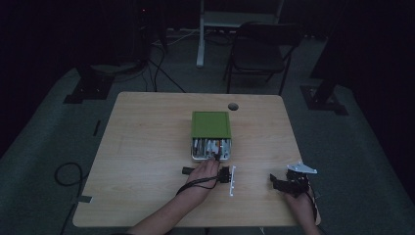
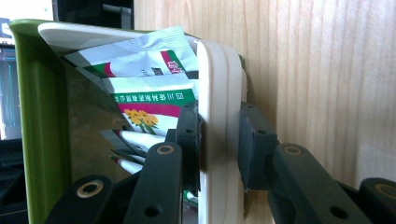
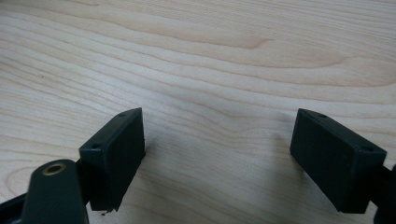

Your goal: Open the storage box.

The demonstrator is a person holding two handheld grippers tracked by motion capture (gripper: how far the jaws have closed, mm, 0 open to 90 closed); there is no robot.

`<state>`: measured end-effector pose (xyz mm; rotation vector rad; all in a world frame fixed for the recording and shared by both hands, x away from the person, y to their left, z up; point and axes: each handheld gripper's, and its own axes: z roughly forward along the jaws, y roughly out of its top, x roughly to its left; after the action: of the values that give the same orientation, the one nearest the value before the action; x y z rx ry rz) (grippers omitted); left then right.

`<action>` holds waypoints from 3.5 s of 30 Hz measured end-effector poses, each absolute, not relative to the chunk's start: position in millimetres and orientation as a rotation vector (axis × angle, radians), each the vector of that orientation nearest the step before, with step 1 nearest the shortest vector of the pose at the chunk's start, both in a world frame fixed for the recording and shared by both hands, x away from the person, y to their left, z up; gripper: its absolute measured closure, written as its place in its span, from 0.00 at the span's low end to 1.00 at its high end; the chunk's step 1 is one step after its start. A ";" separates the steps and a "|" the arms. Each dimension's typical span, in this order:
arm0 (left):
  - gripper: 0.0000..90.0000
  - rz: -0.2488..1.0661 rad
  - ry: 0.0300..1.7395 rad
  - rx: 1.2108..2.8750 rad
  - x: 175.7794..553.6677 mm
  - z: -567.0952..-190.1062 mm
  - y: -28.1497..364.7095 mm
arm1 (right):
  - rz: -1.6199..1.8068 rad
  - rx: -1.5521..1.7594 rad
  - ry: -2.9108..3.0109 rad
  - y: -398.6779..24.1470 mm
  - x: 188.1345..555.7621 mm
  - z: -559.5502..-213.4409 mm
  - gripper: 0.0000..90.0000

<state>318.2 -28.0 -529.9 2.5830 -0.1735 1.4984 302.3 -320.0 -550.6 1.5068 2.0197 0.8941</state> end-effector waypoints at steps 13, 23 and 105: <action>0.82 1.470 -0.185 2.595 303.1 -527.6 -26.7 | 0.908 1.512 2.025 -321.1 302.5 -550.6 0.16; 0.82 1.452 -0.195 2.594 292.6 -527.0 -25.7 | 0.920 1.549 1.999 -323.6 302.9 -550.5 0.14; 0.70 1.199 -0.174 2.623 230.6 -517.8 -17.1 | 0.872 1.529 2.005 -319.7 303.1 -550.9 0.14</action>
<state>230.6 -17.1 -517.8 2.6227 -0.1736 1.1988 303.1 -319.7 -550.9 1.5294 2.0054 0.8725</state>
